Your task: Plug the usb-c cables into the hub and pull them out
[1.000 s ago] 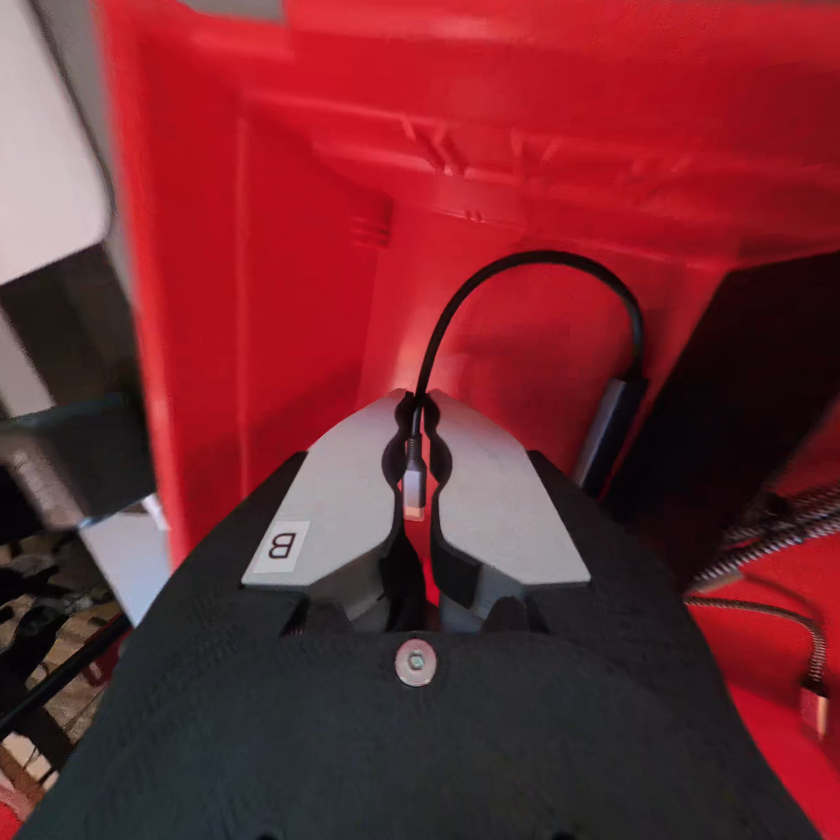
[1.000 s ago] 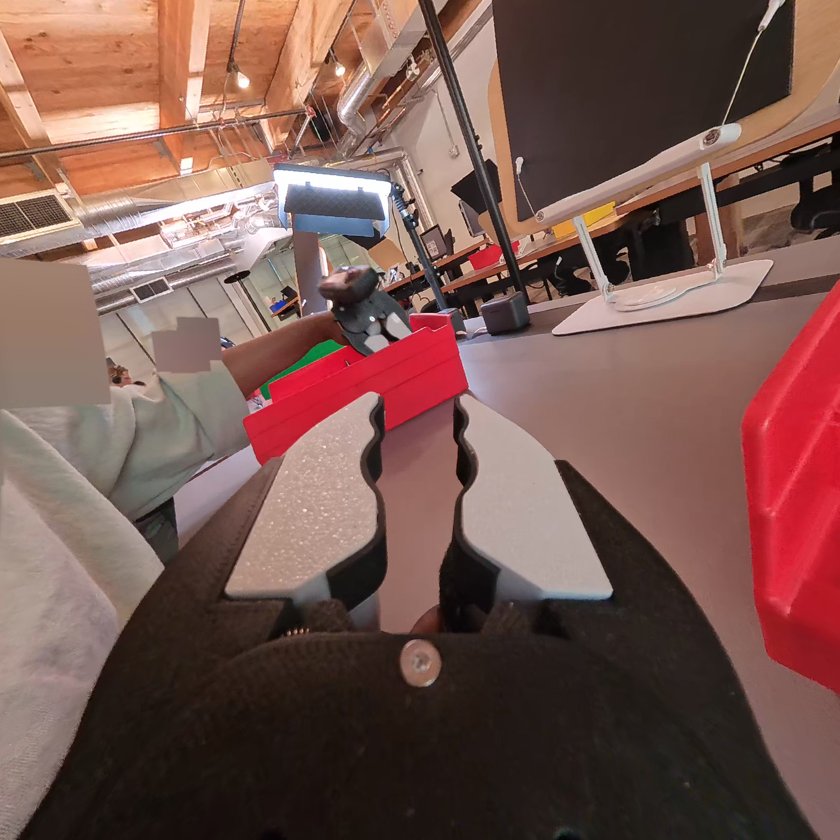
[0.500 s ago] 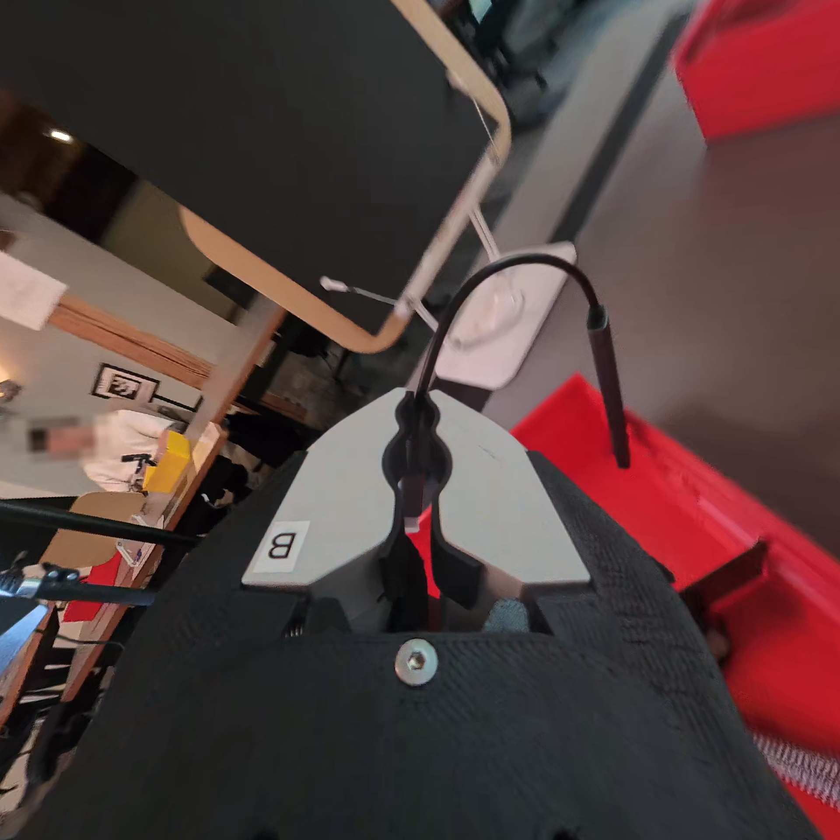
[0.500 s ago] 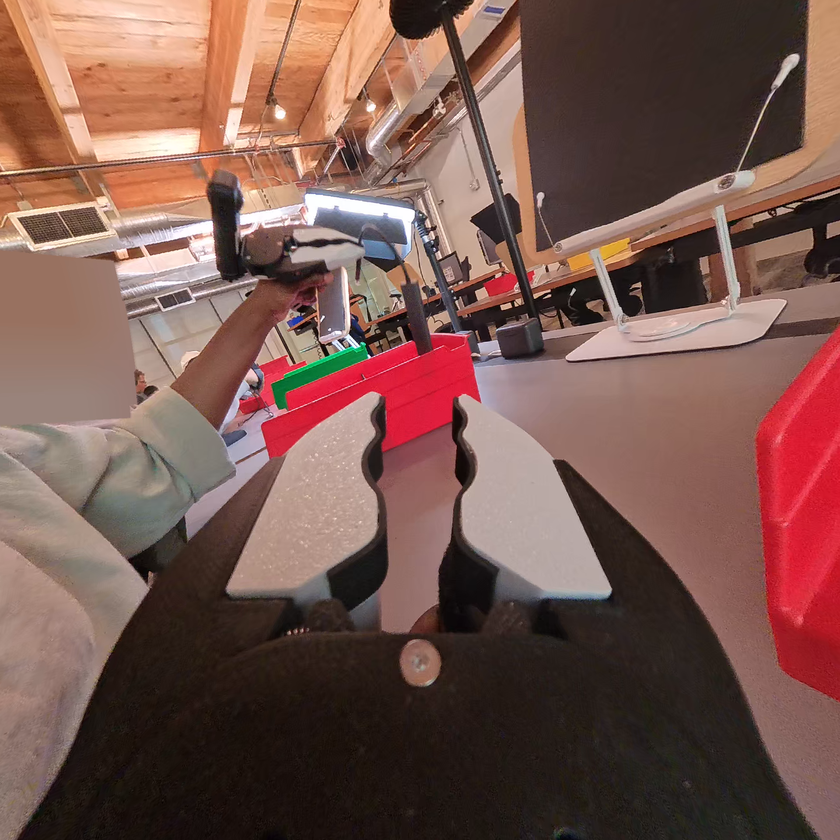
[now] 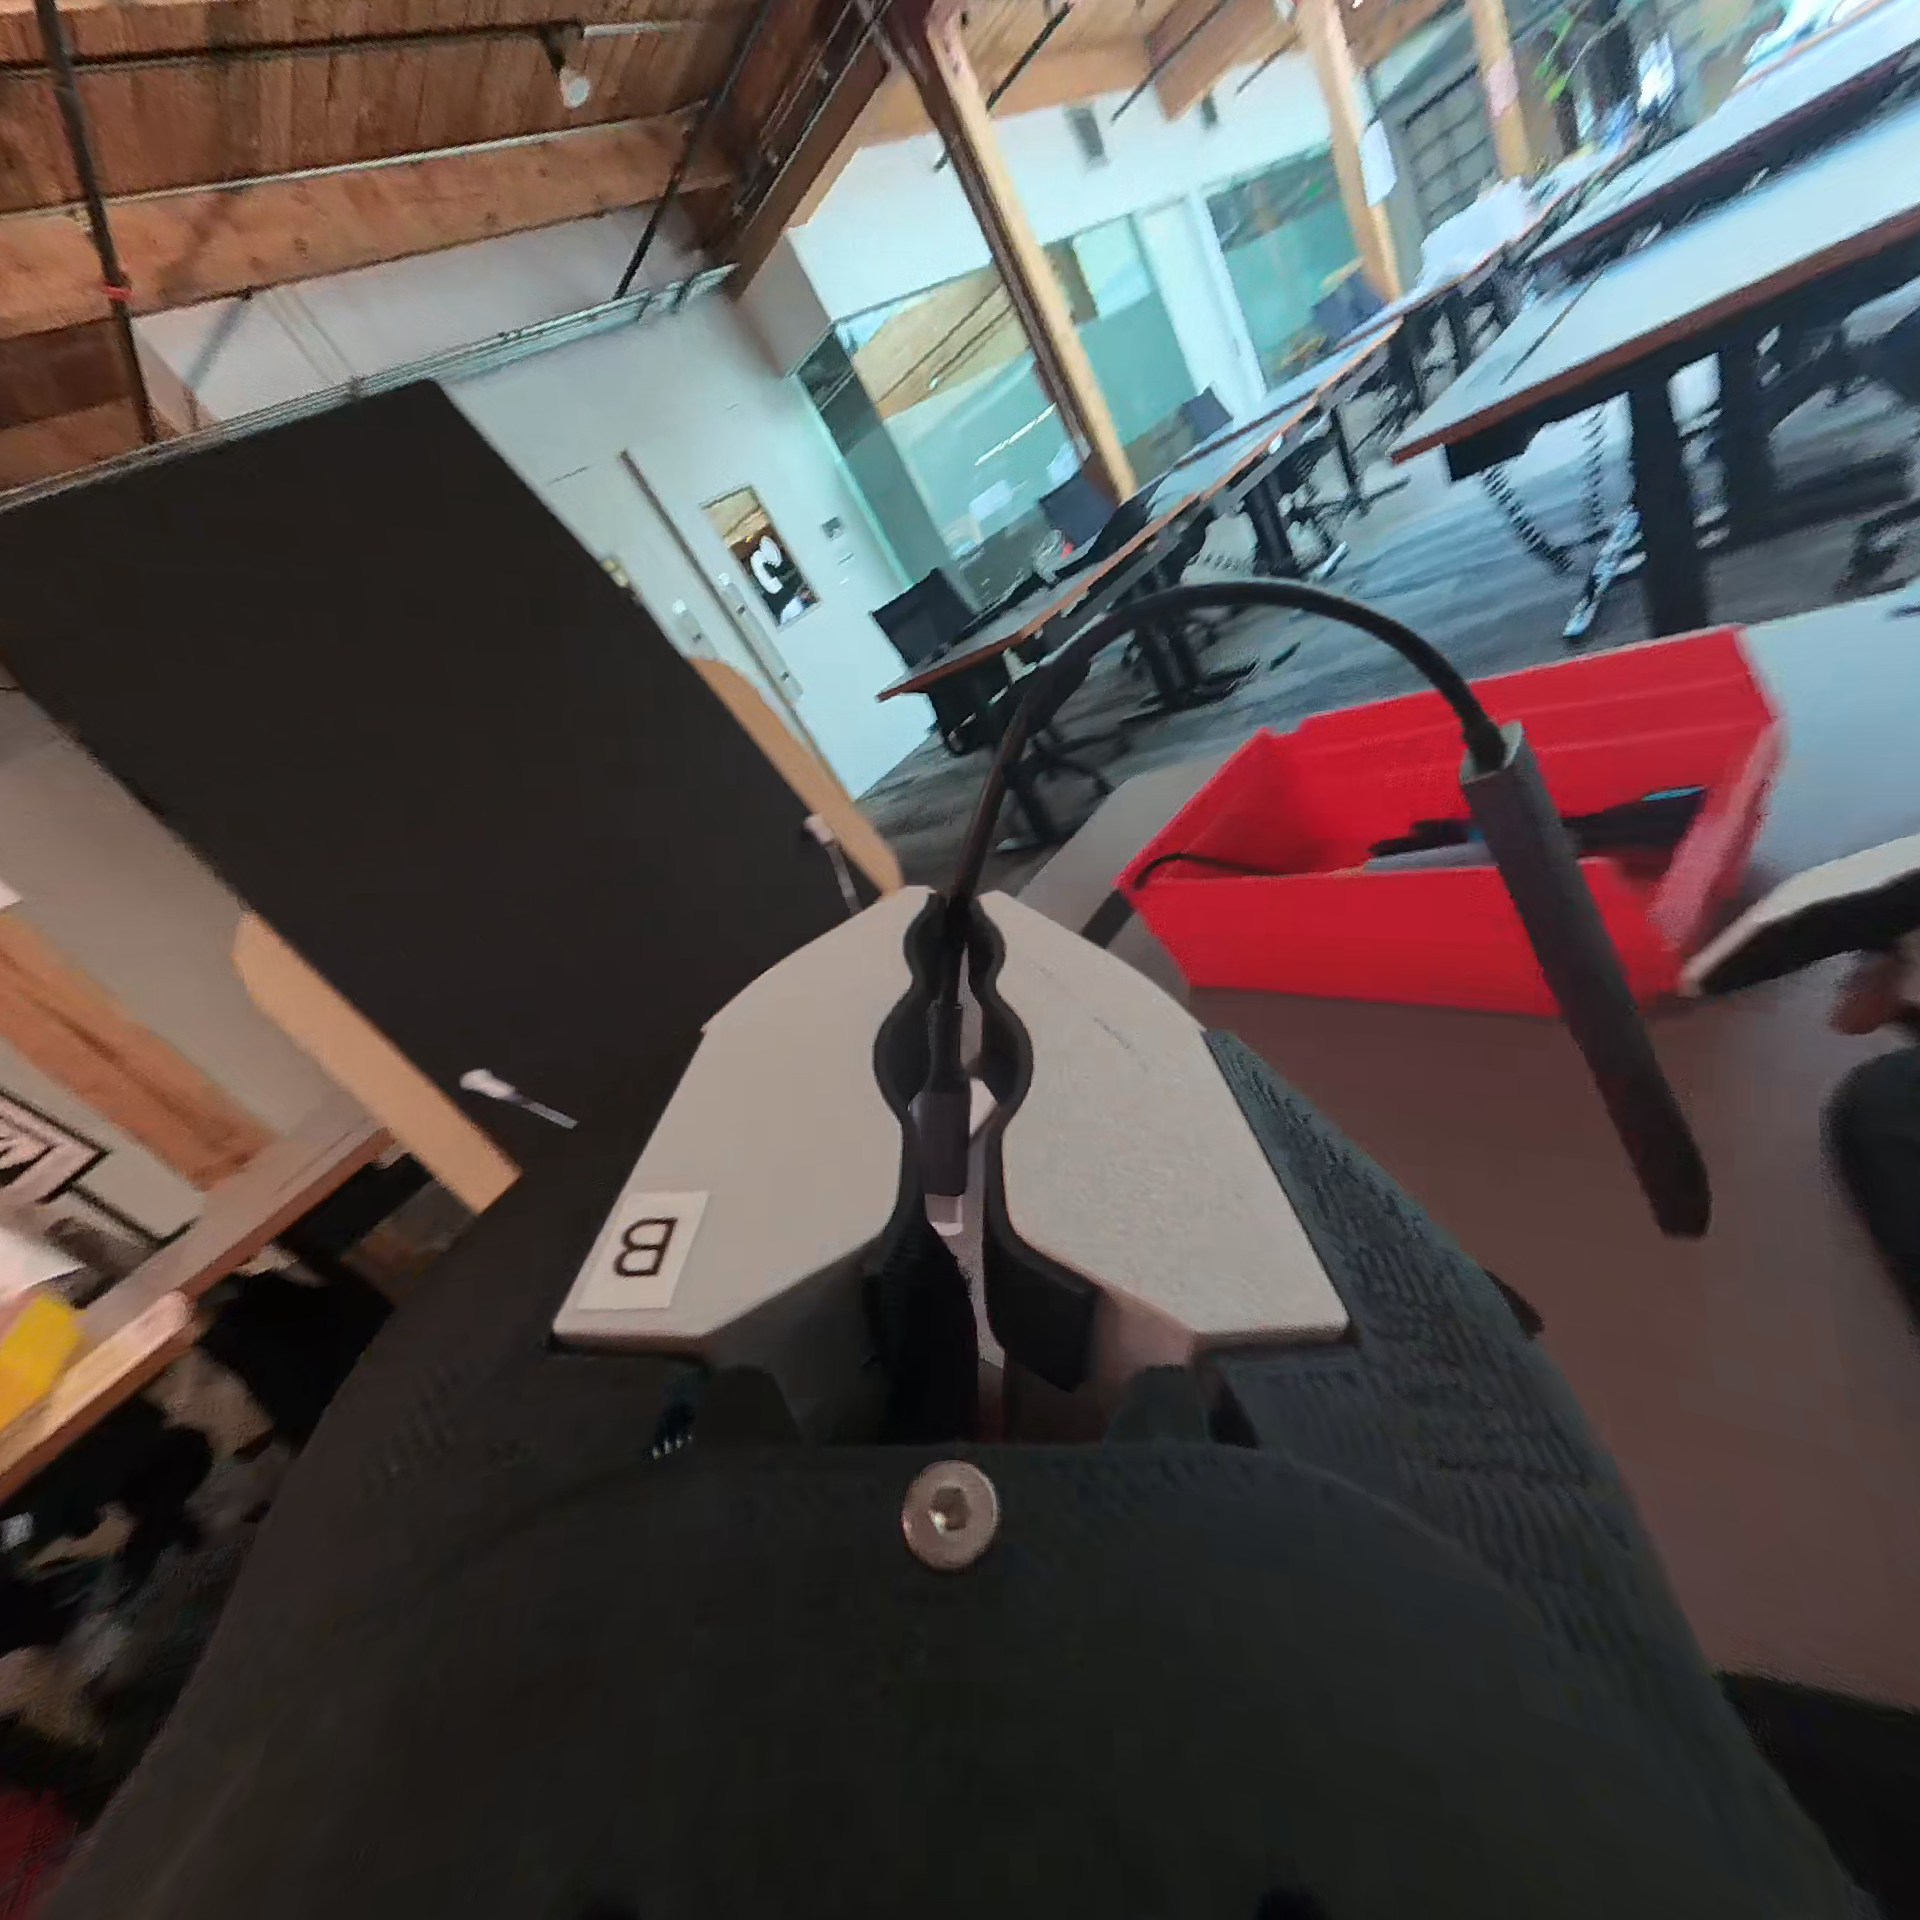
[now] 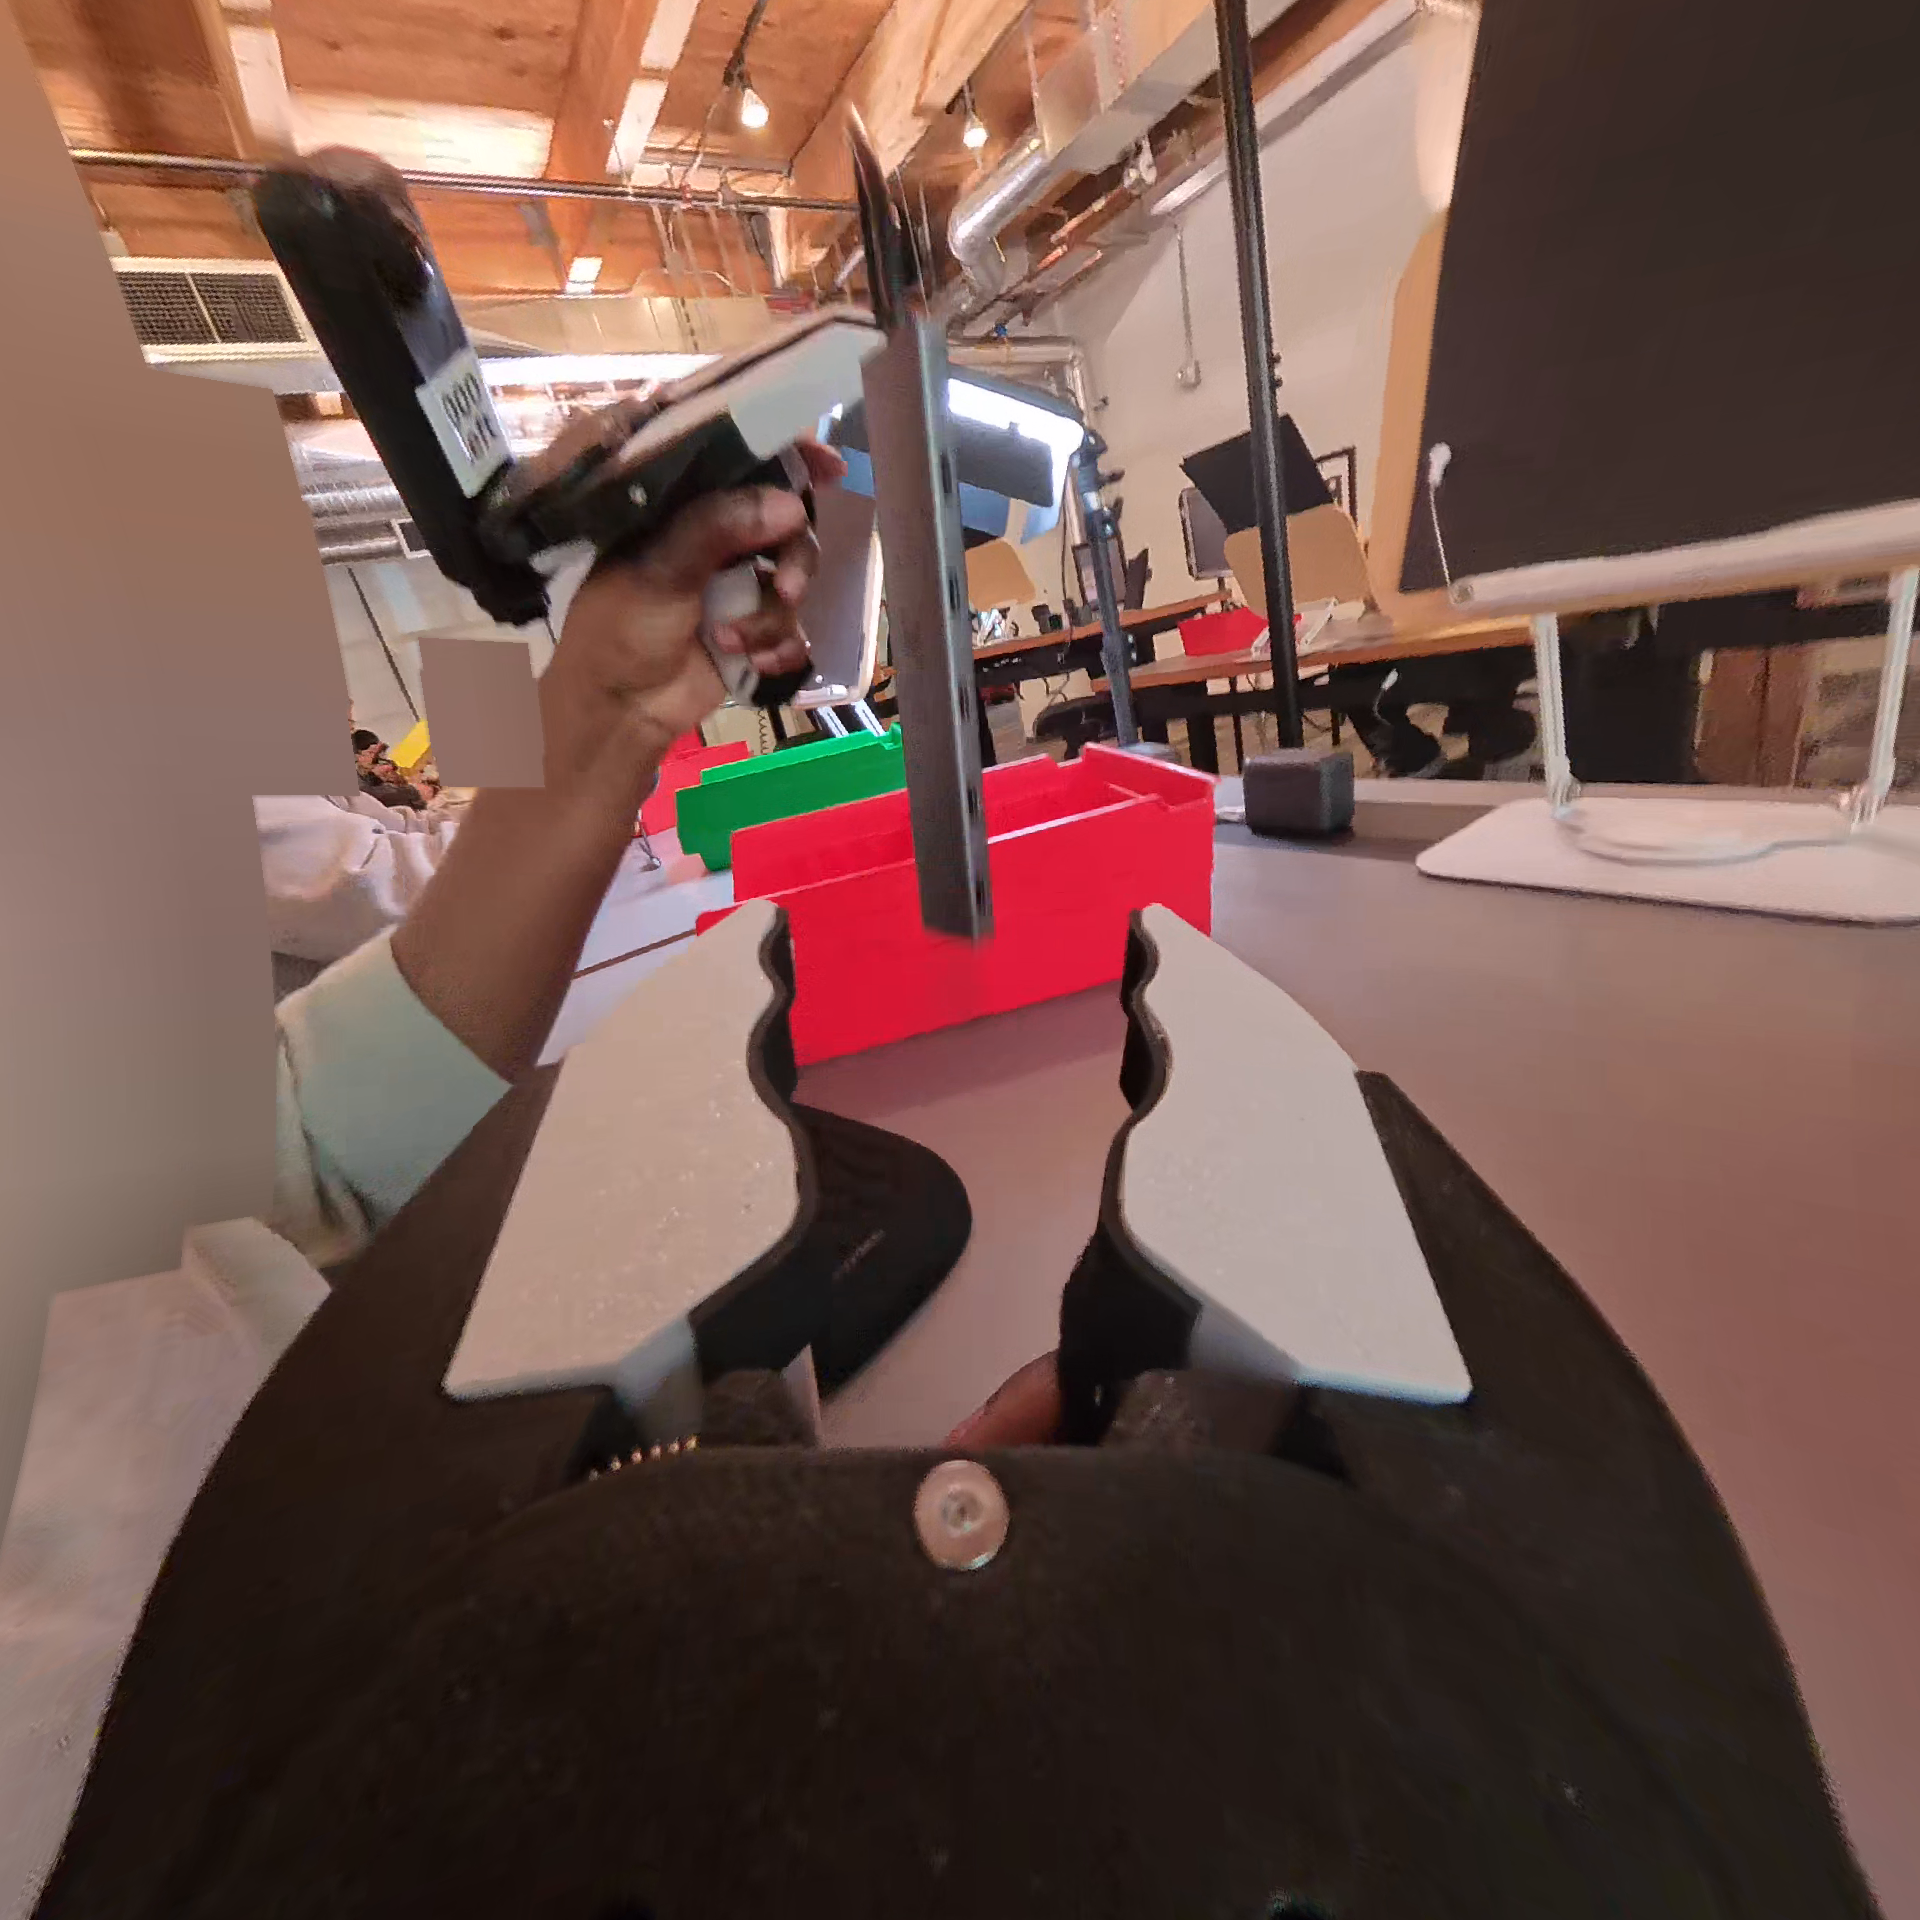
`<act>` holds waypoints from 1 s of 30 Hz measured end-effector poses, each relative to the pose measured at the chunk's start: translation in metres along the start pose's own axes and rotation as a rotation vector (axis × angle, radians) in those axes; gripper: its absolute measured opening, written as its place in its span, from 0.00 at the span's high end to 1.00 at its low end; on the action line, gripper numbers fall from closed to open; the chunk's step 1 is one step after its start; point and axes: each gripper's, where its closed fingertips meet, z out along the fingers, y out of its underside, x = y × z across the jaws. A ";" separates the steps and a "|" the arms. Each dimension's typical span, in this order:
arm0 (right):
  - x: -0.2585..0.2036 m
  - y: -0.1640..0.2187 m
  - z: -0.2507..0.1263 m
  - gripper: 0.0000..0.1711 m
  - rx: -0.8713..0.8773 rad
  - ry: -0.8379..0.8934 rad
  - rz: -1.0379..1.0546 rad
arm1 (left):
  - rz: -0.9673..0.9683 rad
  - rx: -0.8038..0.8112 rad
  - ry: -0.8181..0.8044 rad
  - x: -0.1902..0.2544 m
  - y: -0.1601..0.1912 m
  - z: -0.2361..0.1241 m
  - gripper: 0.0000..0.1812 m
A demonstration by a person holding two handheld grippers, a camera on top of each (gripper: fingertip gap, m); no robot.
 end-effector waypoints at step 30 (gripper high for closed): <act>0.023 0.057 -0.017 0.95 -0.788 0.281 -1.298 | 0.400 -0.161 0.503 0.213 0.076 -0.009 0.90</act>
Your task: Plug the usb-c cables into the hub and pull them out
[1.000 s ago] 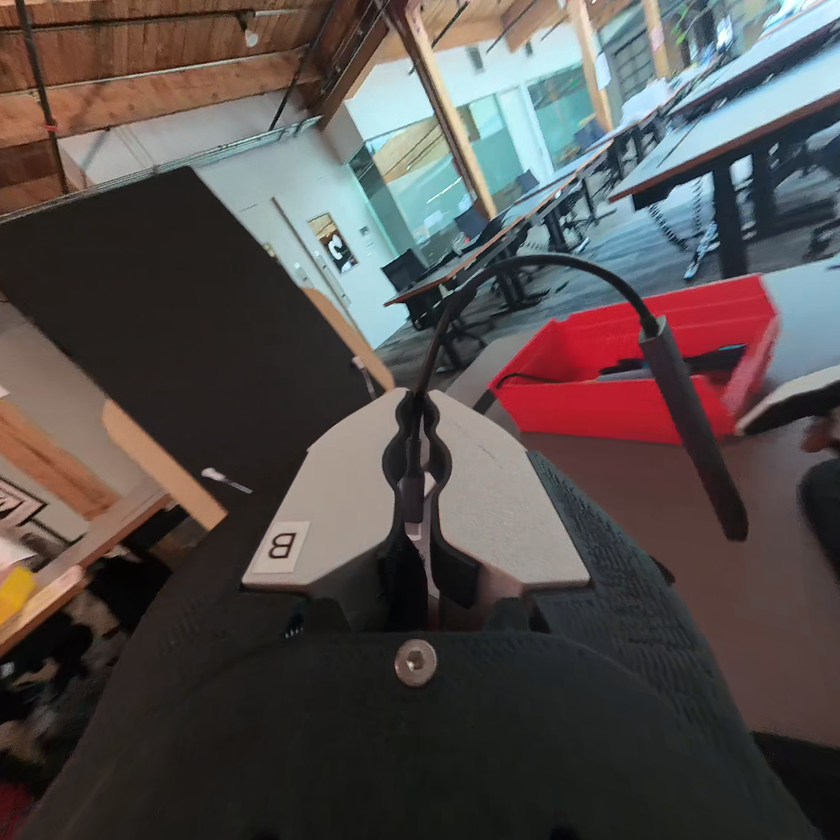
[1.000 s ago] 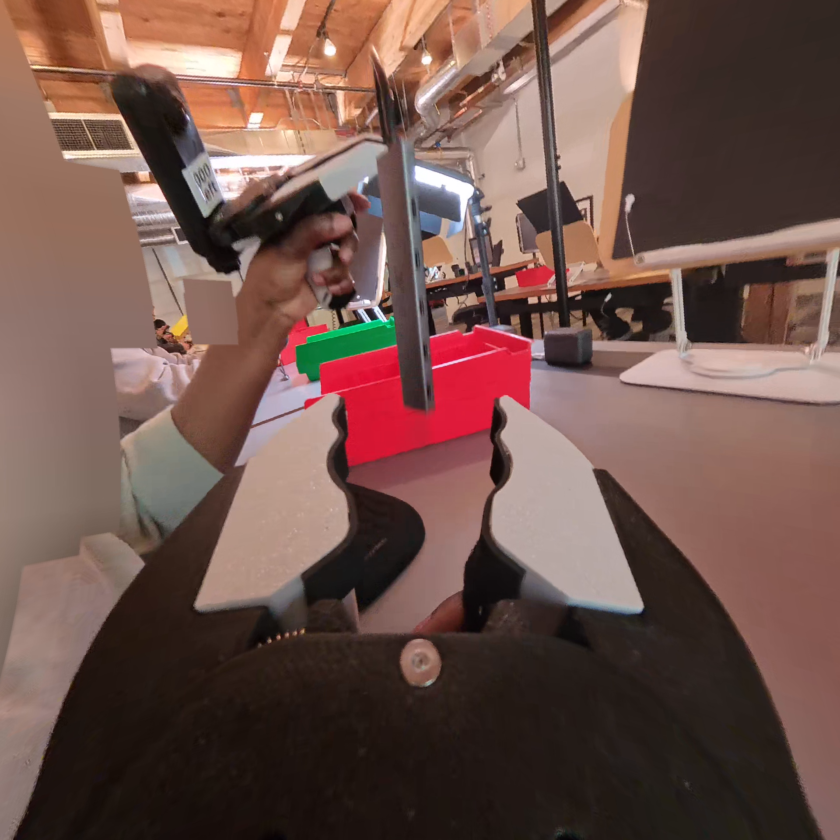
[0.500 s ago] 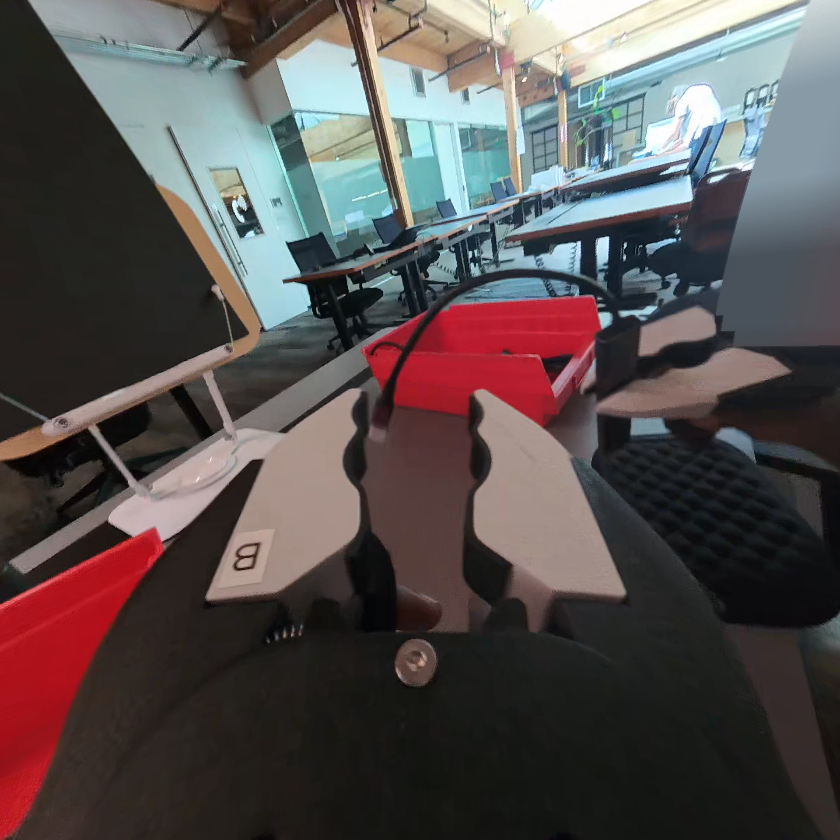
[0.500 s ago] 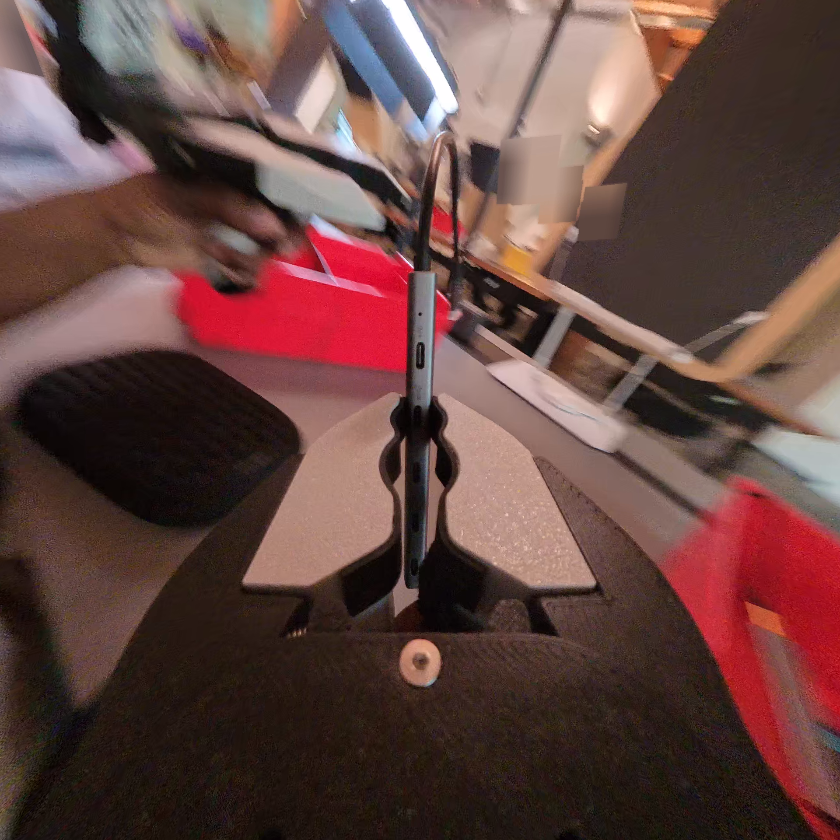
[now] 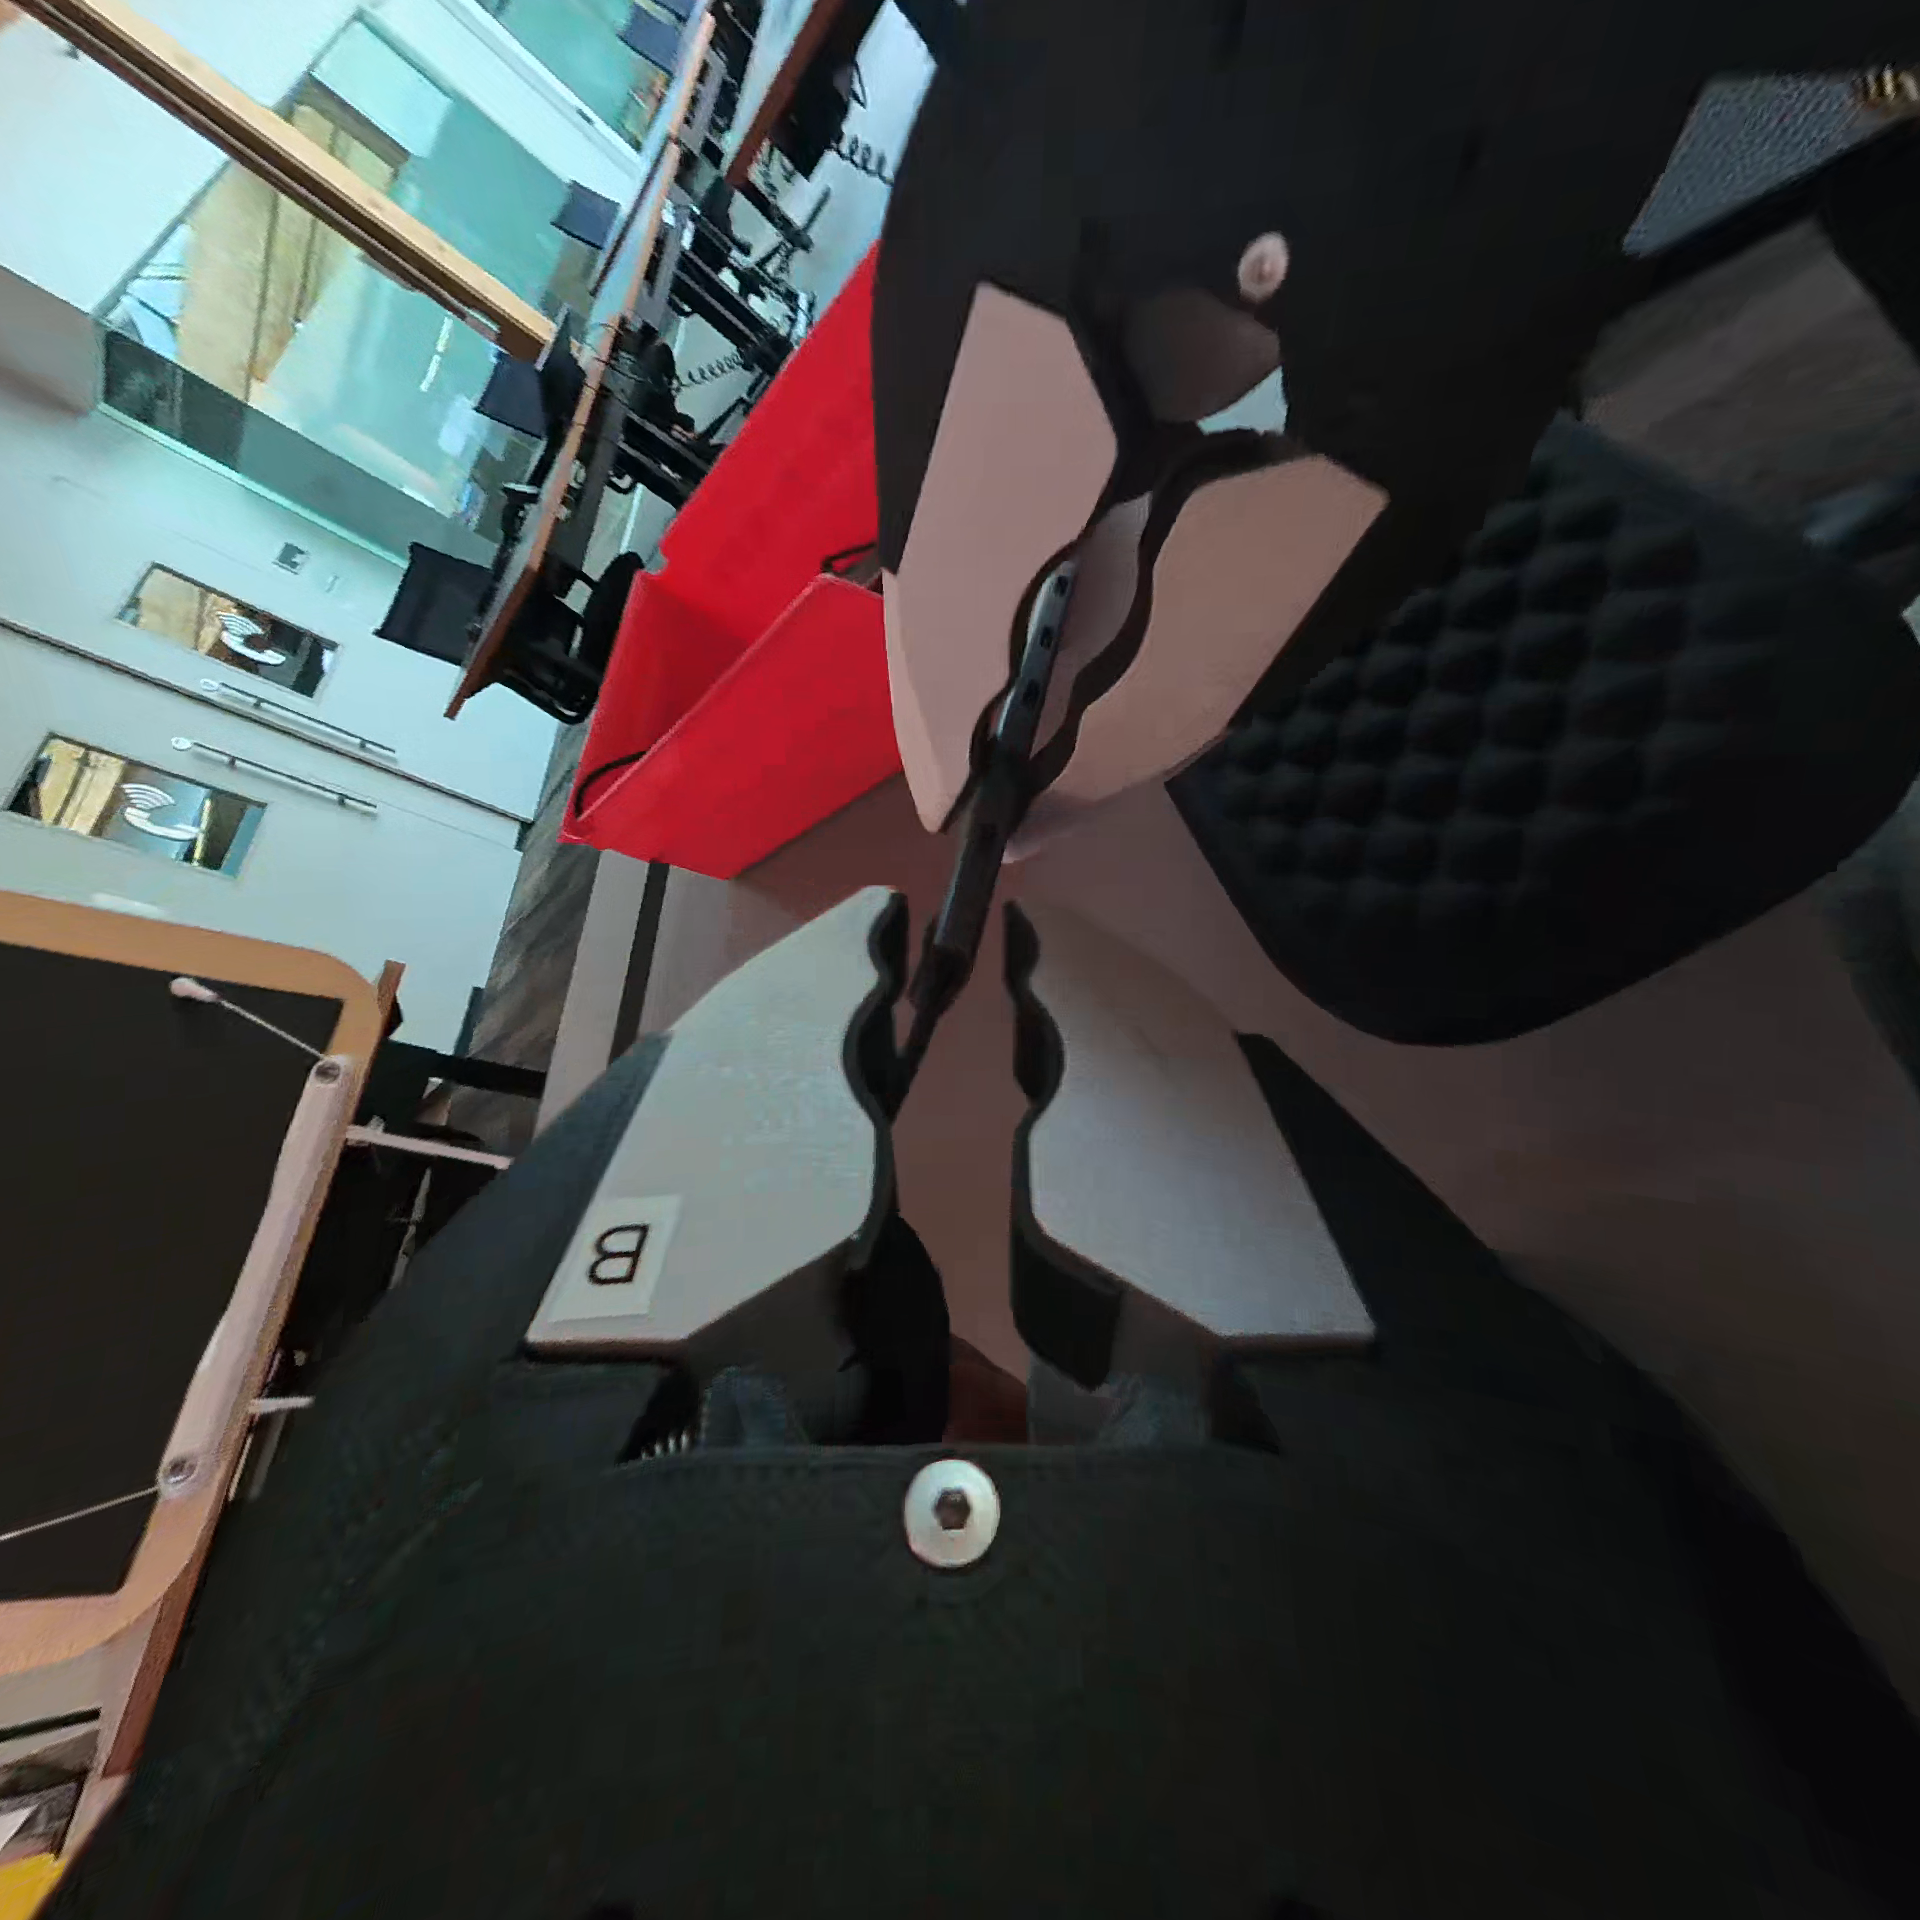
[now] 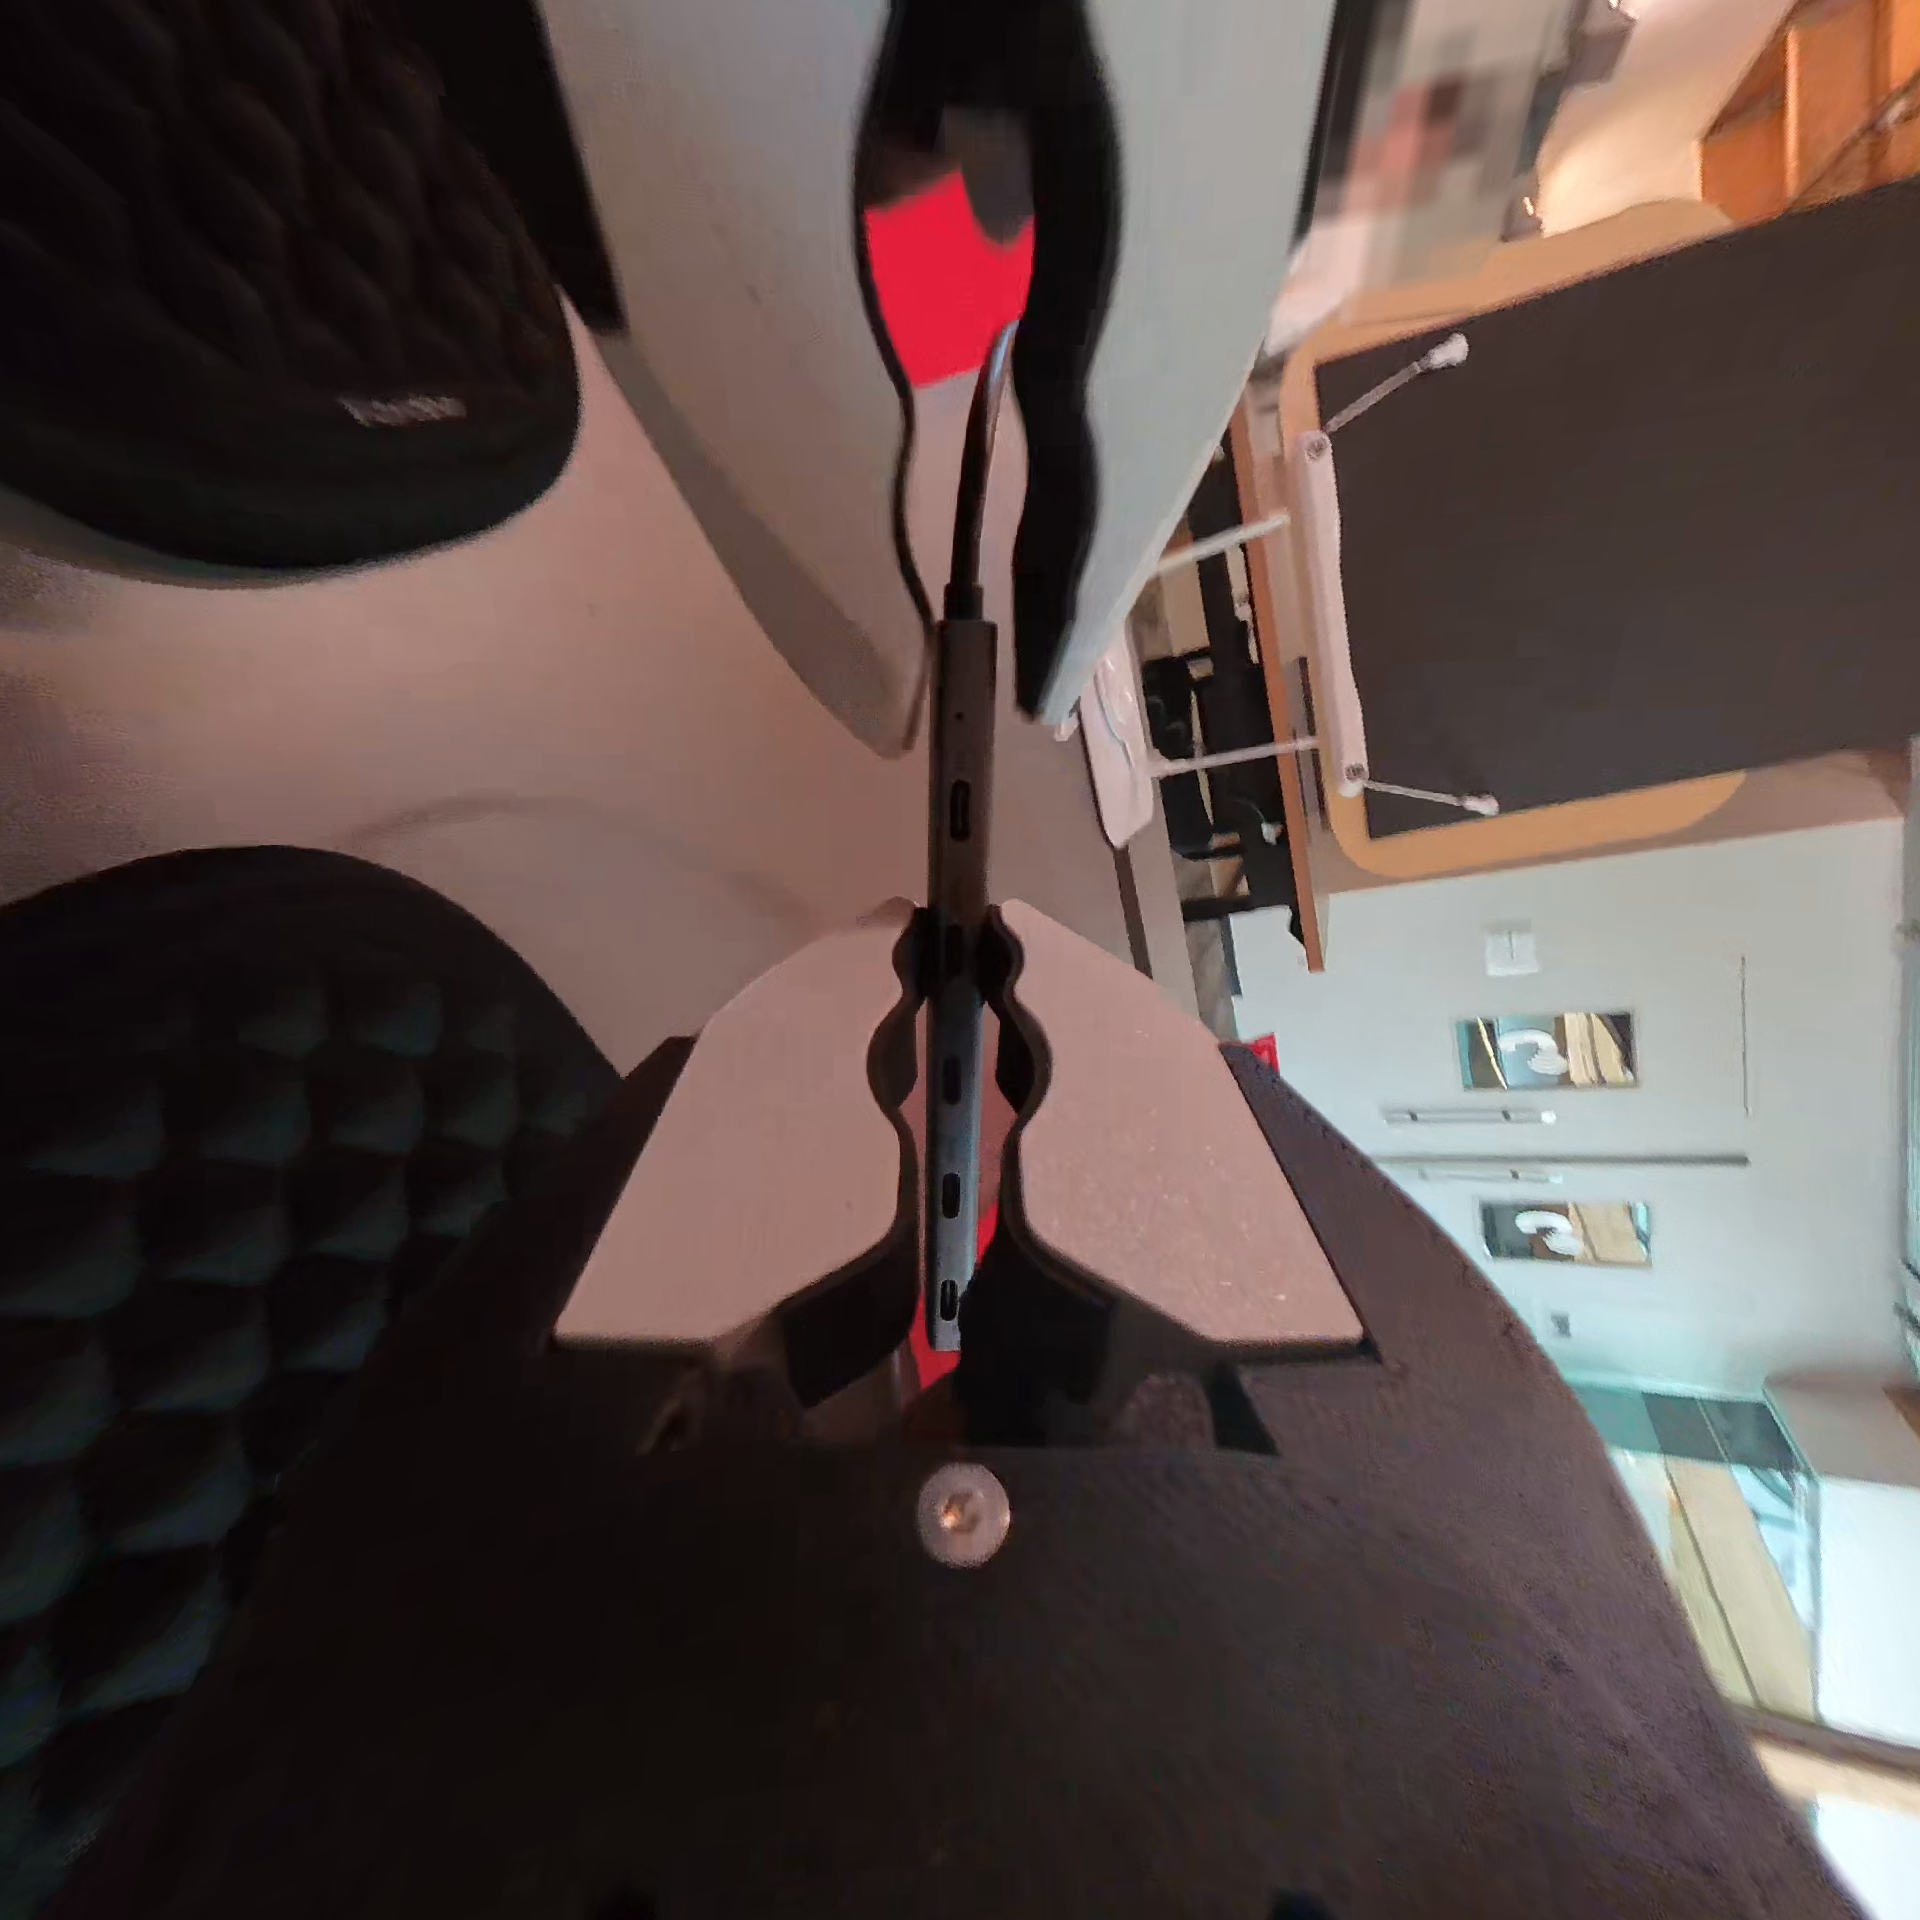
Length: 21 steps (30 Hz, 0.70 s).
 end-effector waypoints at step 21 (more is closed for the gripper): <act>0.029 -0.053 -0.098 0.94 0.874 -0.313 0.470 | -0.341 0.626 0.206 0.005 -0.034 -0.066 0.94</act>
